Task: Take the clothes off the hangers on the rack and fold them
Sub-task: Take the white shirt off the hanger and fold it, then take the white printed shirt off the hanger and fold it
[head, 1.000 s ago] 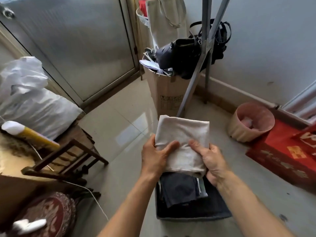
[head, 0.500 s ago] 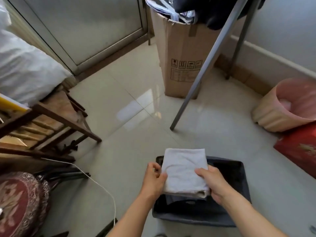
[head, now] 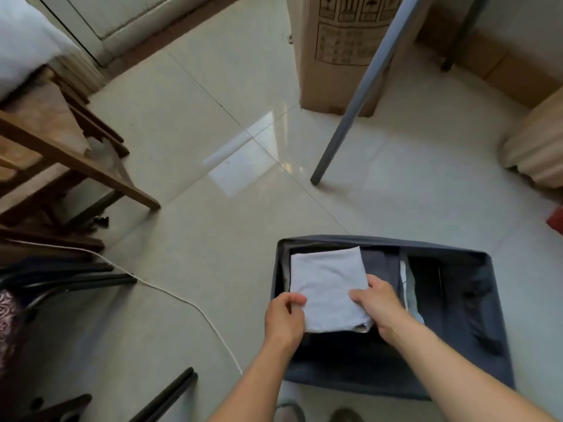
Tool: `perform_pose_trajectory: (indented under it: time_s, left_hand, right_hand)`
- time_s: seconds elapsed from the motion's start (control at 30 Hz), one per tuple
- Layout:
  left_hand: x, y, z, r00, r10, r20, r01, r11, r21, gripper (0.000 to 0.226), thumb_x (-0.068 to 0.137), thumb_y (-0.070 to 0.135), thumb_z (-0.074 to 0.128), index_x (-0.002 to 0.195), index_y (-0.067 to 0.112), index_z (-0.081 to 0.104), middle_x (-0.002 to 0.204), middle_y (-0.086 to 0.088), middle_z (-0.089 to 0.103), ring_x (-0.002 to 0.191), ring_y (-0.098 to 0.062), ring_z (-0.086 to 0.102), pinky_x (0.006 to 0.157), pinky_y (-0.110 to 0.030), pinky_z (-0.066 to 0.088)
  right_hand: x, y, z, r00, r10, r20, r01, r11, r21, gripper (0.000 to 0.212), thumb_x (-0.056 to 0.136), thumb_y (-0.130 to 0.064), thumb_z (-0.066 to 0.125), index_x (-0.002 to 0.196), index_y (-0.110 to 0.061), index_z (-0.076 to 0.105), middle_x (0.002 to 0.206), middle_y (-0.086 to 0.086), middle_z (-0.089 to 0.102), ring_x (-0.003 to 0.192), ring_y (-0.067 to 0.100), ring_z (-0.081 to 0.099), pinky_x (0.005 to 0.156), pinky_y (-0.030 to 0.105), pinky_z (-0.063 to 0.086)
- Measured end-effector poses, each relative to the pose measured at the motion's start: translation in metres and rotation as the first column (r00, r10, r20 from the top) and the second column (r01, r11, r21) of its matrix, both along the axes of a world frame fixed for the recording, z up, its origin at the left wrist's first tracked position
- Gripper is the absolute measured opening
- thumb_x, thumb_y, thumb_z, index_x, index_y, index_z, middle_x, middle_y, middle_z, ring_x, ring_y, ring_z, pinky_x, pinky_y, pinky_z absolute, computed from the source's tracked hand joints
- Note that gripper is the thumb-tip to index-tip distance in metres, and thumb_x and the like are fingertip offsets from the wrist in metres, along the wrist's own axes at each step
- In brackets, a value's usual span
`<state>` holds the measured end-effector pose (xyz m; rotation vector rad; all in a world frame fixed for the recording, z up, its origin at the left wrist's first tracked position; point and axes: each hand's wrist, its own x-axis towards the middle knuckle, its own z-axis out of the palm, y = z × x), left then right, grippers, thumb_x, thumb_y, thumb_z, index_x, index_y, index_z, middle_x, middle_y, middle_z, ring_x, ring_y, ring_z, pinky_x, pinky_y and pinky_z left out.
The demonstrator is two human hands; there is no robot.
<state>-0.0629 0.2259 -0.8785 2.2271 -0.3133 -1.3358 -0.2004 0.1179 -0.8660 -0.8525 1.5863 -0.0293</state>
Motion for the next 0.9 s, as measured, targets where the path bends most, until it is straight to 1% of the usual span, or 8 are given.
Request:
perform_pose_trajectory:
  time_s: [0.13, 0.23, 0.33, 0.43, 0.57, 0.67, 0.77, 0.9]
  left_hand:
    - [-0.004, -0.008, -0.025, 0.952, -0.265, -0.155, 0.272, 0.962, 0.022, 0.051, 0.092, 0.012, 0.062, 0.140, 0.014, 0.046, 0.149, -0.001, 0.035, 0.140, -0.016, 0.035, 0.112, -0.021, 0.025]
    - [-0.008, -0.016, -0.024, 0.916, -0.326, -0.235, 0.345, 0.938, 0.043, 0.054, 0.095, 0.020, 0.060, 0.145, 0.015, 0.041, 0.158, 0.001, 0.026, 0.144, -0.015, 0.028, 0.109, -0.018, 0.021]
    - [-0.011, -0.019, -0.008, 0.917, -0.308, -0.254, 0.334, 0.940, 0.063, 0.055, 0.097, 0.025, 0.058, 0.148, 0.018, 0.038, 0.161, 0.001, 0.023, 0.146, -0.016, 0.026, 0.114, -0.026, 0.023]
    - [-0.012, -0.023, 0.028, 0.919, -0.295, -0.261, 0.319, 0.946, 0.055, 0.050, 0.098, 0.026, 0.054, 0.147, 0.020, 0.041, 0.154, 0.000, 0.037, 0.137, -0.016, 0.039, 0.099, -0.022, 0.034]
    - [-0.024, -0.033, 0.092, 0.932, -0.172, -0.319, 0.187, 0.982, 0.017, 0.043, 0.098, 0.022, 0.055, 0.141, 0.016, 0.049, 0.144, -0.002, 0.049, 0.122, -0.015, 0.049, 0.102, -0.032, 0.044]
    - [-0.040, -0.037, 0.146, 0.926, -0.066, -0.373, 0.080, 0.997, 0.021, 0.031, 0.098, 0.021, 0.053, 0.129, 0.019, 0.057, 0.130, -0.005, 0.058, 0.109, -0.017, 0.055, 0.093, -0.033, 0.049]
    - [-0.054, -0.041, 0.202, 0.897, 0.003, -0.441, -0.007, 1.000, -0.007, 0.024, 0.097, 0.020, 0.054, 0.120, 0.021, 0.060, 0.116, -0.004, 0.066, 0.107, -0.017, 0.061, 0.081, -0.029, 0.052]
    - [-0.069, -0.043, 0.273, 0.883, 0.016, -0.469, -0.068, 0.993, -0.095, 0.024, 0.097, 0.018, 0.053, 0.119, 0.017, 0.062, 0.101, -0.003, 0.073, 0.095, -0.017, 0.067, 0.084, -0.033, 0.054]
  right_hand:
    - [0.002, 0.003, -0.028, 0.912, 0.363, -0.190, -0.387, 0.917, -0.103, 0.077, 0.079, -0.006, 0.044, 0.147, -0.038, 0.025, 0.145, 0.000, 0.041, 0.127, 0.026, 0.046, 0.103, 0.042, 0.043]
    - [0.004, 0.010, -0.025, 0.831, 0.496, -0.252, -0.520, 0.854, -0.033, 0.075, 0.088, 0.000, 0.037, 0.152, -0.036, 0.022, 0.155, -0.003, 0.023, 0.138, 0.025, 0.030, 0.112, 0.036, 0.030]
    - [0.001, 0.014, -0.013, 0.839, 0.465, -0.283, -0.498, 0.866, -0.052, 0.069, 0.090, 0.001, 0.035, 0.151, -0.032, 0.029, 0.154, -0.002, 0.024, 0.136, 0.024, 0.032, 0.111, 0.036, 0.033]
    - [-0.004, 0.012, 0.011, 0.894, 0.375, -0.246, -0.406, 0.910, -0.089, 0.065, 0.091, -0.001, 0.040, 0.147, -0.033, 0.036, 0.149, -0.001, 0.034, 0.123, 0.023, 0.046, 0.097, 0.034, 0.045]
    - [-0.008, 0.008, 0.076, 0.946, 0.275, -0.169, -0.302, 0.940, -0.159, 0.053, 0.092, -0.001, 0.045, 0.140, -0.024, 0.047, 0.138, 0.004, 0.049, 0.122, 0.022, 0.050, 0.093, 0.026, 0.041]
    - [-0.013, 0.009, 0.132, 0.974, 0.189, -0.126, -0.212, 0.956, -0.205, 0.038, 0.094, -0.001, 0.044, 0.127, -0.014, 0.057, 0.110, 0.000, 0.057, 0.097, 0.016, 0.056, 0.071, 0.018, 0.041]
    - [-0.021, 0.011, 0.190, 0.996, 0.089, -0.024, -0.092, 0.970, -0.224, 0.030, 0.093, 0.001, 0.047, 0.118, -0.007, 0.062, 0.104, 0.008, 0.065, 0.072, 0.013, 0.060, 0.050, 0.010, 0.042]
    - [-0.040, 0.021, 0.267, 0.995, -0.011, 0.097, 0.035, 0.968, -0.248, 0.023, 0.094, 0.001, 0.047, 0.107, -0.010, 0.063, 0.096, 0.010, 0.067, 0.069, 0.014, 0.058, 0.054, 0.016, 0.046]
